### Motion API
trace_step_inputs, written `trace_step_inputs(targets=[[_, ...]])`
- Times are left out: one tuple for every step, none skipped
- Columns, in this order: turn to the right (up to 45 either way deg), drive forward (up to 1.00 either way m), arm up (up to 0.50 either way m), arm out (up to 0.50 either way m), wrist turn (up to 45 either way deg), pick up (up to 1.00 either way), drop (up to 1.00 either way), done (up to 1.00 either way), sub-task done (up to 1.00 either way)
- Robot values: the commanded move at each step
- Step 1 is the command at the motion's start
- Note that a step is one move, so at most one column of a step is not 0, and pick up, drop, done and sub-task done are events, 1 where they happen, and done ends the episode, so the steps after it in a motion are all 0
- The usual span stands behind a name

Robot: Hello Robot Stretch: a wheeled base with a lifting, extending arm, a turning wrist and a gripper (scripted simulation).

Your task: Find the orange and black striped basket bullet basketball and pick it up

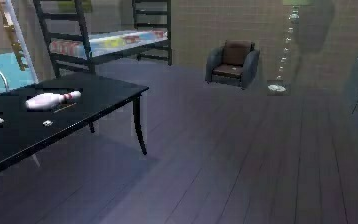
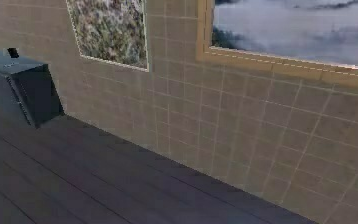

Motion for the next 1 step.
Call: trace_step_inputs(targets=[[12.0,0.00,0.00,0.00,0.0,0.00,0.00,0.00,0.00]])
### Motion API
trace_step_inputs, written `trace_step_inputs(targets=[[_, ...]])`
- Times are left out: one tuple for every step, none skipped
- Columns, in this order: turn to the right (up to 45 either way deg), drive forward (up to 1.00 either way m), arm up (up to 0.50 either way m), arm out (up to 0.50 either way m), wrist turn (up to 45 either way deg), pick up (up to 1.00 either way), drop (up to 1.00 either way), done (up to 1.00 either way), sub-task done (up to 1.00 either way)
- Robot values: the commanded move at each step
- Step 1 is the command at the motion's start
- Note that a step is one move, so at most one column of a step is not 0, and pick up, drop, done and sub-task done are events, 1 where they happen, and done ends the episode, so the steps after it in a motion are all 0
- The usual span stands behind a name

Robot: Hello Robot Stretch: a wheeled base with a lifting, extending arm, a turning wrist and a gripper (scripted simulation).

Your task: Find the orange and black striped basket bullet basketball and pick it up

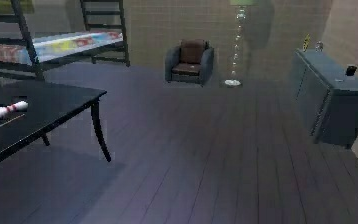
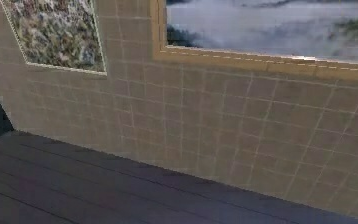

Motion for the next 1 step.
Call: trace_step_inputs(targets=[[0.0,1.00,0.00,0.00,0.0,0.00,0.00,0.00,0.00]])
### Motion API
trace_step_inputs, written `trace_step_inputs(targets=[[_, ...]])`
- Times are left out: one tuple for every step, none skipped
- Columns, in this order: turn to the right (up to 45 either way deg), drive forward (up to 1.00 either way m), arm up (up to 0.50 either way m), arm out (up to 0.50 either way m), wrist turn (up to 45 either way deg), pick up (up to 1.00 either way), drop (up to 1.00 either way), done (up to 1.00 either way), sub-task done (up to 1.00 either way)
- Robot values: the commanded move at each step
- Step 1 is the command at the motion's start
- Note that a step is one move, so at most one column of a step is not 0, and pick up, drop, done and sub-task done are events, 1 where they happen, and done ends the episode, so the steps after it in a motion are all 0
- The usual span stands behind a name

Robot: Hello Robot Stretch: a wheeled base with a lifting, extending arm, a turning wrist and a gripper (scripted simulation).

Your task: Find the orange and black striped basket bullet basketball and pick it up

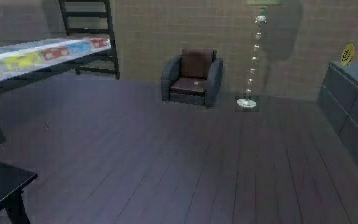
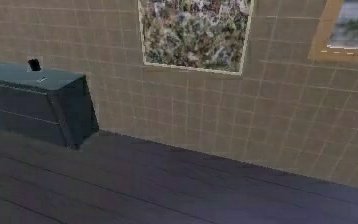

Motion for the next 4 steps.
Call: trace_step_inputs(targets=[[0.0,0.75,0.00,0.00,0.0,0.00,0.00,0.00,0.00],[-21.0,0.00,0.00,0.00,0.0,0.00,0.00,0.00,0.00],[0.0,0.45,0.00,0.00,0.0,0.00,0.00,0.00,0.00],[-45.0,0.00,0.00,0.00,0.0,0.00,0.00,0.00,0.00]])
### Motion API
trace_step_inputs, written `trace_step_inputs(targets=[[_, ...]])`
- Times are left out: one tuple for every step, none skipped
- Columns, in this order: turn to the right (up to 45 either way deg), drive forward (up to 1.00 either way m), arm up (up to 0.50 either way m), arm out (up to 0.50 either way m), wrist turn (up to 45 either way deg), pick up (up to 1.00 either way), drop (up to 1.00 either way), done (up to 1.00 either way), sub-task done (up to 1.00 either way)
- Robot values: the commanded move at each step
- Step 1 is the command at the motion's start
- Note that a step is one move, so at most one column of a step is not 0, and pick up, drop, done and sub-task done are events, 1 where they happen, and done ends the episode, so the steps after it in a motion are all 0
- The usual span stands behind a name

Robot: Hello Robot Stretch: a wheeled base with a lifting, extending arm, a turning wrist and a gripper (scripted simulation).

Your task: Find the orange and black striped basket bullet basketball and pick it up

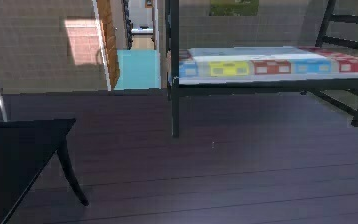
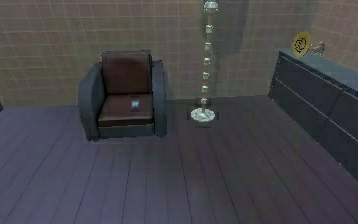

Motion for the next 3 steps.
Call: trace_step_inputs(targets=[[0.0,0.20,0.00,0.00,0.0,0.00,0.00,0.00,0.00],[-18.0,0.00,0.00,0.00,0.0,0.00,0.00,0.00,0.00],[0.0,1.00,0.00,0.00,0.0,0.00,0.00,0.00,0.00]])
